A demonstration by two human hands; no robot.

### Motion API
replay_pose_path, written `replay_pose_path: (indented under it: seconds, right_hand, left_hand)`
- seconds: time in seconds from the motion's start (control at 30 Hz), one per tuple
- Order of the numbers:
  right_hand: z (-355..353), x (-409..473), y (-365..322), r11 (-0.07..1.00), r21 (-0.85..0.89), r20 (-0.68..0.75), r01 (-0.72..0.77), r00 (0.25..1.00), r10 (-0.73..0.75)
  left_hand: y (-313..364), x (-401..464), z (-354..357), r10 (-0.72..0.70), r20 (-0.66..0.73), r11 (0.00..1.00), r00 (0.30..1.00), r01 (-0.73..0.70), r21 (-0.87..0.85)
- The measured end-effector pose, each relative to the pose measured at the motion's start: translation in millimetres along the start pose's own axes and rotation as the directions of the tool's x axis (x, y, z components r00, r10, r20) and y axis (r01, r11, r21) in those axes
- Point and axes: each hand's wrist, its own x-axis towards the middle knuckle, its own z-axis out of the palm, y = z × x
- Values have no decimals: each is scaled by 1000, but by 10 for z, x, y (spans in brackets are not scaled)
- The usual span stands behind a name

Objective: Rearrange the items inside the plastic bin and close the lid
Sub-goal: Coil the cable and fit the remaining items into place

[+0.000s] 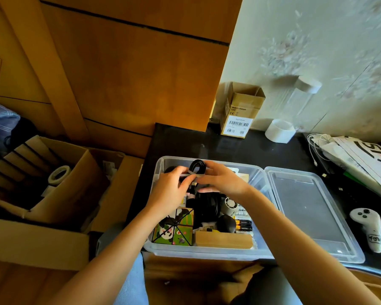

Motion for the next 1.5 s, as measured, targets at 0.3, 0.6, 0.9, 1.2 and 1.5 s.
replay_pose_path:
  seconds: [0.3, 0.6, 0.9, 1.2, 1.5]
  right_hand:
    - [-45, -62, 91, 936, -304, -291, -176, 953, 85]
    - [135, 189, 232, 519, -750, -399, -410, 906, 140]
    - [262, 324, 355, 277, -888, -379, -367, 925, 13]
    - [75, 95, 279, 466, -824, -399, -322, 914, -76]
    - [-229, -413, 245, 466, -796, -410, -386, 911, 56]
  left_hand:
    - [26, -15, 42, 0, 41, 995, 999, -5, 105]
    - [31, -30, 68, 14, 26, 990, 1000, -18, 139]
    - [-9, -11, 81, 41, 31, 991, 999, -45, 123]
    - [48, -51, 84, -16, 203, 961, 979, -41, 272]
    - [103, 169, 242, -327, 626, 887, 708, 3, 461]
